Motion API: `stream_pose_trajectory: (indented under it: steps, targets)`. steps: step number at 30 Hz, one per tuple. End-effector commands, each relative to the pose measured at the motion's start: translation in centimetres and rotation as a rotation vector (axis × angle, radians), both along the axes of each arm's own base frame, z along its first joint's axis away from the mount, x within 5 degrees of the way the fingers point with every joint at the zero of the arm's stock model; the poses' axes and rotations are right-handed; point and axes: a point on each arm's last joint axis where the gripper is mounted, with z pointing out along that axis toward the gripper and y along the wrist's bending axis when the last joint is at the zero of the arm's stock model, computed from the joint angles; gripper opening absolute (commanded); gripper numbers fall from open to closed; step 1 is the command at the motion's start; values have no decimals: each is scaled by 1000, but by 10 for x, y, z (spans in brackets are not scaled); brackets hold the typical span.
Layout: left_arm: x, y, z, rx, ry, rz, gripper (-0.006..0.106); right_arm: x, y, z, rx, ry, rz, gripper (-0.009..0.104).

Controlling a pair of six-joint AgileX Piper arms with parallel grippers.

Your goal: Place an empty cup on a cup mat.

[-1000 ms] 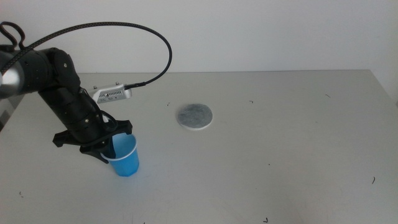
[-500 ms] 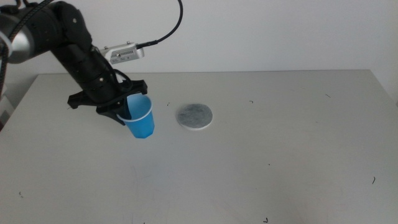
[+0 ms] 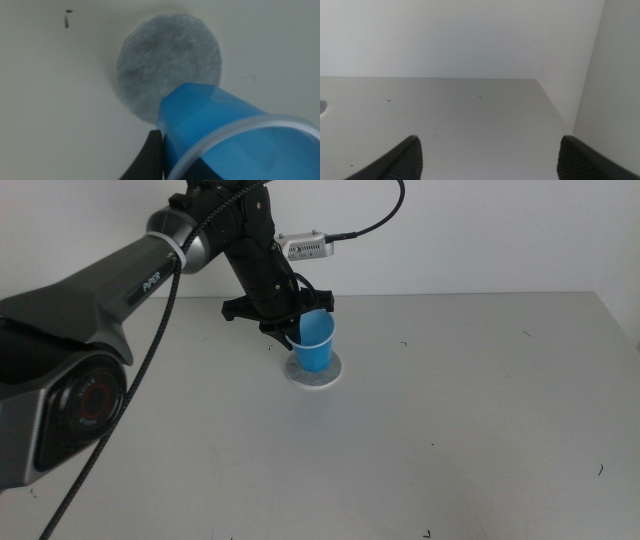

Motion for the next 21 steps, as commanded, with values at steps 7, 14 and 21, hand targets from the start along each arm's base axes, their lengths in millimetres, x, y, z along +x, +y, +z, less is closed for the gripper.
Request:
stream_pose_trajectory:
  steps: [7, 14, 21]
  targets:
    - [14, -14, 27, -71, -120, 21, 0, -2, 0, 12, -23, -108, 4, 94]
    - [16, -9, 20, -15, -121, 28, 0, -2, 0, 12, -23, -108, 4, 94]
    - [16, -8, 20, 2, -118, 14, 13, -2, 0, 12, -23, -108, 4, 94]
